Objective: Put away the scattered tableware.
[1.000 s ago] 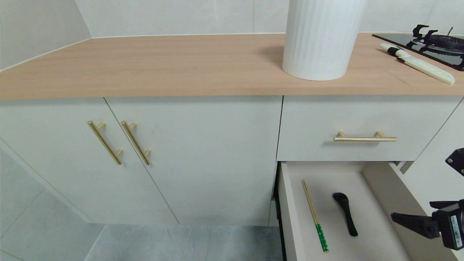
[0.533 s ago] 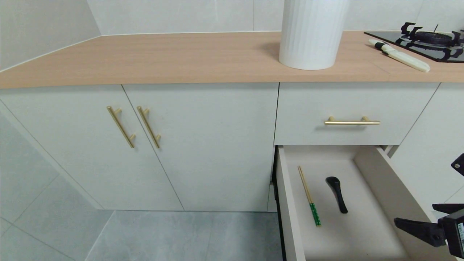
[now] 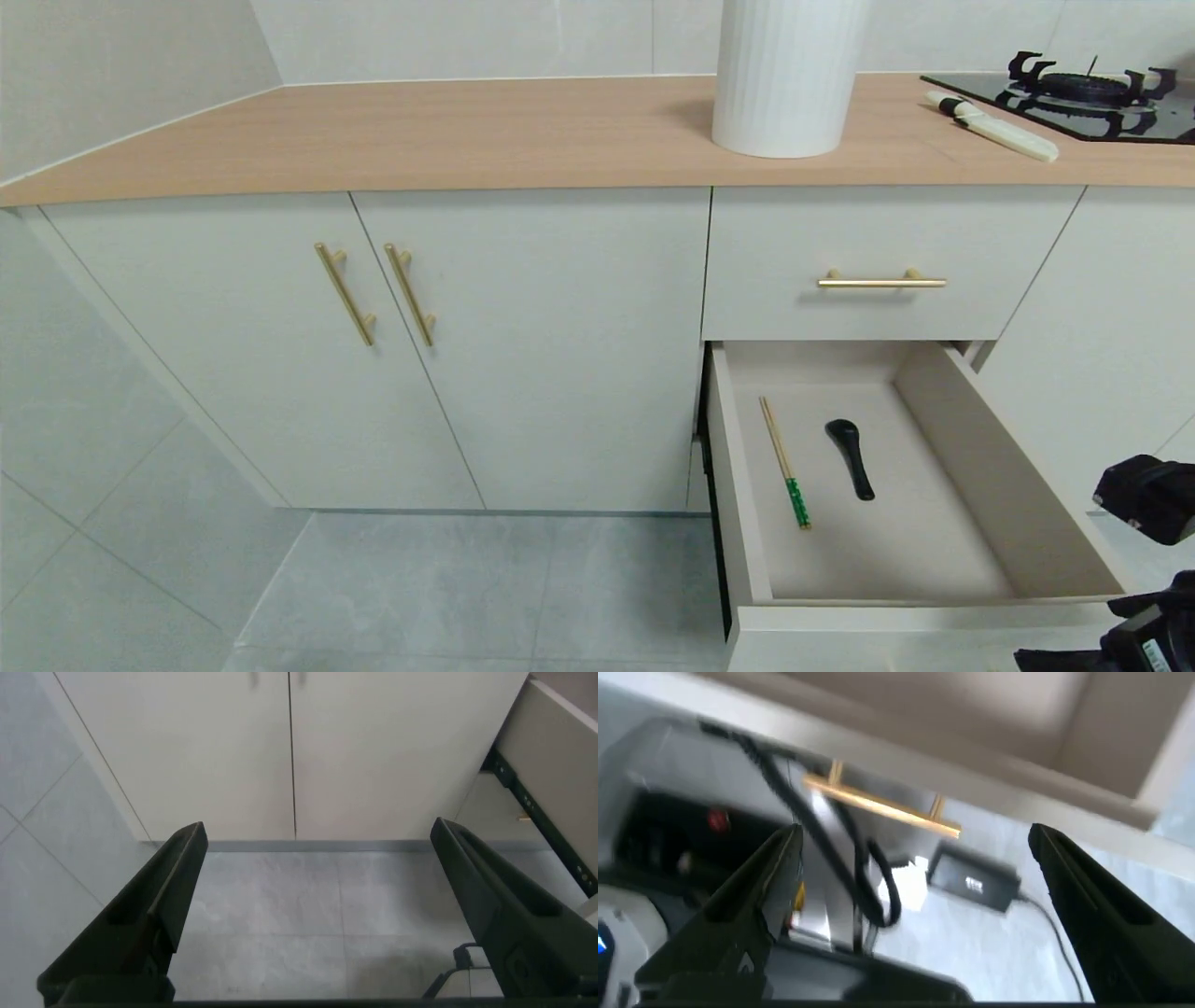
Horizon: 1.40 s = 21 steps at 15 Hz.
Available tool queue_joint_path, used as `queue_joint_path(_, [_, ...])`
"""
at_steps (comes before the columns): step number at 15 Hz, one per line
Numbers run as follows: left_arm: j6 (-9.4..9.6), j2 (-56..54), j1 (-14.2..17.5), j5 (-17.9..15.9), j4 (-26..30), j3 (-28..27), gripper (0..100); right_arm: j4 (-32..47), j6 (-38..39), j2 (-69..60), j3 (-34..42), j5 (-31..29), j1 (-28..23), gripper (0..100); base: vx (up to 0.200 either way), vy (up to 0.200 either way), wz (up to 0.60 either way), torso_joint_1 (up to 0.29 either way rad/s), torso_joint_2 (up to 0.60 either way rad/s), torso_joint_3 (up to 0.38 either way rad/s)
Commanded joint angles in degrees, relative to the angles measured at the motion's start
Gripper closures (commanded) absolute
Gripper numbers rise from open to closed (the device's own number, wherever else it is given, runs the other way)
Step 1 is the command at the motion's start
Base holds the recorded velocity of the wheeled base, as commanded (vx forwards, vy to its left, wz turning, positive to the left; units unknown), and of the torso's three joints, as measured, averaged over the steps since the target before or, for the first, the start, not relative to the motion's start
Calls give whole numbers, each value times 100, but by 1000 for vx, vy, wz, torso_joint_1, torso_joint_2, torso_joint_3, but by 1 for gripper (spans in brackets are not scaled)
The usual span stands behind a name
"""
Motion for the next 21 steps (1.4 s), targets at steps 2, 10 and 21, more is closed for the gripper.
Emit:
queue_joint_path(2, [2, 9, 2, 2, -2, 1, 0, 76, 6, 605, 18, -8, 141, 0, 0, 0, 0, 0, 0, 0])
queue_joint_path(10, [2, 9, 2, -6, -2, 1, 0, 32, 1087, 1783, -316, -369, 159, 0, 0, 0, 0, 0, 0, 0])
queue_joint_path(21, [2, 9, 2, -6, -2, 1, 0, -1937, 1641, 2160, 71, -509, 150, 0, 0, 0, 0, 0, 0, 0])
